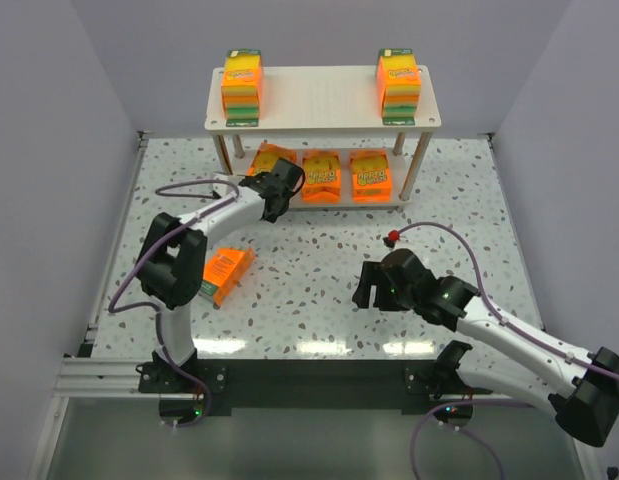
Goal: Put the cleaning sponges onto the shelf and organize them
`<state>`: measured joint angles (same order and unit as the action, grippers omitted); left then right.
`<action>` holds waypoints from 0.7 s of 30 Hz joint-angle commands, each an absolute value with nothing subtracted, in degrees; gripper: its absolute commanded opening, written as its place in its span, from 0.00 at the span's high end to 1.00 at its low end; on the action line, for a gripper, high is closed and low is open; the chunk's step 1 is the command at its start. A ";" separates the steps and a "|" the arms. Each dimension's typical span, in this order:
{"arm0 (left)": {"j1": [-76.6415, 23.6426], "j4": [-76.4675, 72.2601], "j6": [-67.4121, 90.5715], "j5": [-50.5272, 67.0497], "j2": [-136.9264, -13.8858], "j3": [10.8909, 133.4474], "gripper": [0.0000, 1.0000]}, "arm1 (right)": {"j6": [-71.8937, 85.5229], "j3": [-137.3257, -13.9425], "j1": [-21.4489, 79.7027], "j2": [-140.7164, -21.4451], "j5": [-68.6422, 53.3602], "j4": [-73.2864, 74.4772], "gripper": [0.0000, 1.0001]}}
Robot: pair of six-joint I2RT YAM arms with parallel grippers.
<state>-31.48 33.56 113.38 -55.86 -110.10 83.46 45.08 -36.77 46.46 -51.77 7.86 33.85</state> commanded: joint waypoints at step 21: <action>-33.74 22.94 128.06 -60.03 -105.03 77.34 0.66 | 43.86 -36.83 46.06 -54.58 4.48 30.15 0.20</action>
